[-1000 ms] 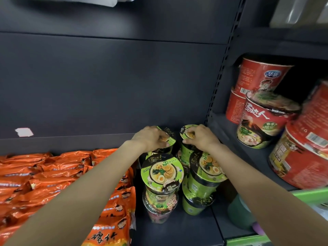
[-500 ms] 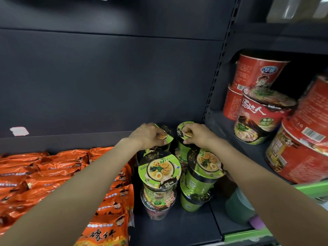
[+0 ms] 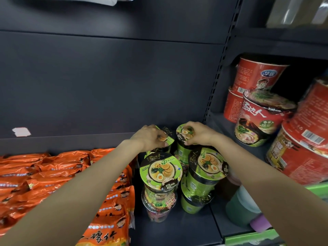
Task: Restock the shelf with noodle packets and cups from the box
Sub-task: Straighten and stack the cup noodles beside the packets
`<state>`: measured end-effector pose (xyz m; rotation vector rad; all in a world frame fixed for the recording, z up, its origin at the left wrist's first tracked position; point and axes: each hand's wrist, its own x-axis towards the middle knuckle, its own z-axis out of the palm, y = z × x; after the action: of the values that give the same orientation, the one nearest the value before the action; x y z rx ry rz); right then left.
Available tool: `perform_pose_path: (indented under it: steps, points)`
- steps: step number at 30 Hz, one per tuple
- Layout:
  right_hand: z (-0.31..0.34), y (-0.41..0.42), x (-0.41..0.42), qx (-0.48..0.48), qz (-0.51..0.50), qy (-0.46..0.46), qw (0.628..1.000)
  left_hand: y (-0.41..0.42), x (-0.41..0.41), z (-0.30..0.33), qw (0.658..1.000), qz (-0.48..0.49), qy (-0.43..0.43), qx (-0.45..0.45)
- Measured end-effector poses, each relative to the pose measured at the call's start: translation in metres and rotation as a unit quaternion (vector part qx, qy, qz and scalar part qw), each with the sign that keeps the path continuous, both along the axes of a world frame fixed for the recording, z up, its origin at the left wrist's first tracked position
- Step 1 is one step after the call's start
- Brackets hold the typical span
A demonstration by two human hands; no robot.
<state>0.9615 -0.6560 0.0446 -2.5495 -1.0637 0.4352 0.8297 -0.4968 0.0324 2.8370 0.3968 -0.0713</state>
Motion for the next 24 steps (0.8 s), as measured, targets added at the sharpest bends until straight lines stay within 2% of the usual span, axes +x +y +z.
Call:
perform_pose_path:
  steps: [5, 12, 17, 22, 24]
  points:
    - [0.006, 0.005, 0.002, -0.062, -0.012, -0.007, 0.998, 0.002, 0.0, 0.001, 1.0, -0.003, 0.0, -0.001]
    - [0.003, 0.005, -0.007, -0.145, -0.092, -0.101, 0.98, 0.002, 0.001, 0.0, 1.0, -0.003, -0.005, -0.004]
    - [-0.004, 0.007, -0.003, -0.143, -0.066, -0.023, 0.987, 0.002, 0.001, -0.001, 1.0, -0.005, -0.006, 0.0]
    - [-0.001, 0.011, -0.015, -0.156, -0.112, -0.096, 0.977, 0.002, 0.001, -0.001, 1.0, -0.003, -0.006, -0.001]
    - [0.001, 0.01, -0.017, -0.158, -0.105, -0.063, 0.98, 0.001, 0.0, 0.0, 1.0, -0.003, -0.006, 0.0]
